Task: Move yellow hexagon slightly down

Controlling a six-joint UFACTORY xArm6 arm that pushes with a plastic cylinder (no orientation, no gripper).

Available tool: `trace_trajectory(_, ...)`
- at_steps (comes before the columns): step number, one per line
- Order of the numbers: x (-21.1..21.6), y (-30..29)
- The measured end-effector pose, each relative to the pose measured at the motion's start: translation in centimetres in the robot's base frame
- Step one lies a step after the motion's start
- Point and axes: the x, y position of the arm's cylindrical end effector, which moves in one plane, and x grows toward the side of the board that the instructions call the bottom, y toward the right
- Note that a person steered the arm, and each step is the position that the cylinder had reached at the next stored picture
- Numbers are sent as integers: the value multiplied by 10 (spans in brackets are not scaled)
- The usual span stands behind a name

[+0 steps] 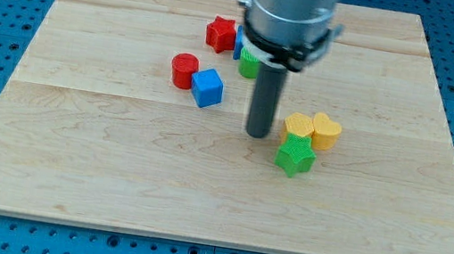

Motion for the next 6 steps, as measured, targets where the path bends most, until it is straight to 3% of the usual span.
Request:
trace_trajectory(1, -38, 12)
trace_trajectory(3, -28, 105)
trace_trajectory(5, 13, 109)
trace_trajectory(6, -25, 86)
